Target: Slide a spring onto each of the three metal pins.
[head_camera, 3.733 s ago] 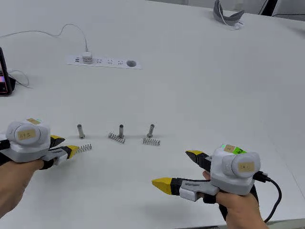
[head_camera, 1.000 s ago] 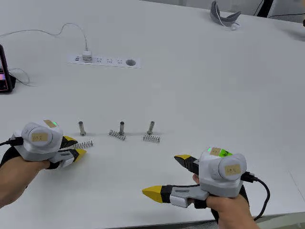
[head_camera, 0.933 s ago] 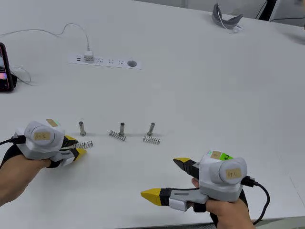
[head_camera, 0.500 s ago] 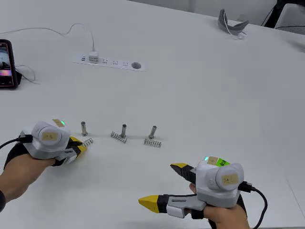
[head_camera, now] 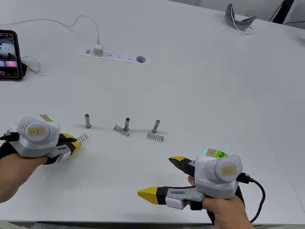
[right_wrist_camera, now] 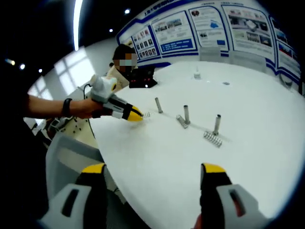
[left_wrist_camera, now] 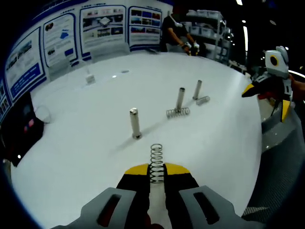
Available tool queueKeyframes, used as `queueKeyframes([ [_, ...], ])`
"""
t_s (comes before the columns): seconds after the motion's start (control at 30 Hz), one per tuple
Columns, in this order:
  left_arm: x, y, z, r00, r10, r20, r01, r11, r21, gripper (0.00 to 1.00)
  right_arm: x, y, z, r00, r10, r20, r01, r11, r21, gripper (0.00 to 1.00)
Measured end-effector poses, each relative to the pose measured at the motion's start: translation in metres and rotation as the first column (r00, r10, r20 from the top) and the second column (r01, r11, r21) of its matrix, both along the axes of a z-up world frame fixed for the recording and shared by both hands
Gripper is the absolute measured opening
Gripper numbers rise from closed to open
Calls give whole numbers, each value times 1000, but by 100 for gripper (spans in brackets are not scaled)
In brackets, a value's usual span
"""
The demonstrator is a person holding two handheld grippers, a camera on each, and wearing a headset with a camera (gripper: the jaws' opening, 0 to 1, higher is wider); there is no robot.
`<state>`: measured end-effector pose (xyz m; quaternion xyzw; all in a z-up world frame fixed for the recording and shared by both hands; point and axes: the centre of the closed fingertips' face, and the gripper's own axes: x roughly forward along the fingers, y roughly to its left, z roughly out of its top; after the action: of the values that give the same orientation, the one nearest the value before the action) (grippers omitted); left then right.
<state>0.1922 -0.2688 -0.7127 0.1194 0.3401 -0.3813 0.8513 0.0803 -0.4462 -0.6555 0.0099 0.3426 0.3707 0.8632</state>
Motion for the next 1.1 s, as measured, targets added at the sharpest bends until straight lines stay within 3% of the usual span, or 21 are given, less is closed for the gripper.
queueKeyframes([
  [0.17,-6,1,3,1000,15,2,-15,1000,-11,10,-3,2,-2,999,33,-4,-33,999,-5,81],
  [0.67,-29,-9,26,1000,10,26,-9,999,-44,10,-8,-6,-6,999,35,-9,-35,999,-5,80],
  [0.93,-41,-18,34,999,-37,35,39,998,-56,10,-3,-8,1,999,36,0,-36,999,26,75],
  [1.1,-41,-23,38,997,-68,44,71,996,-49,10,-1,-7,1,998,57,-2,-57,998,26,74],
])
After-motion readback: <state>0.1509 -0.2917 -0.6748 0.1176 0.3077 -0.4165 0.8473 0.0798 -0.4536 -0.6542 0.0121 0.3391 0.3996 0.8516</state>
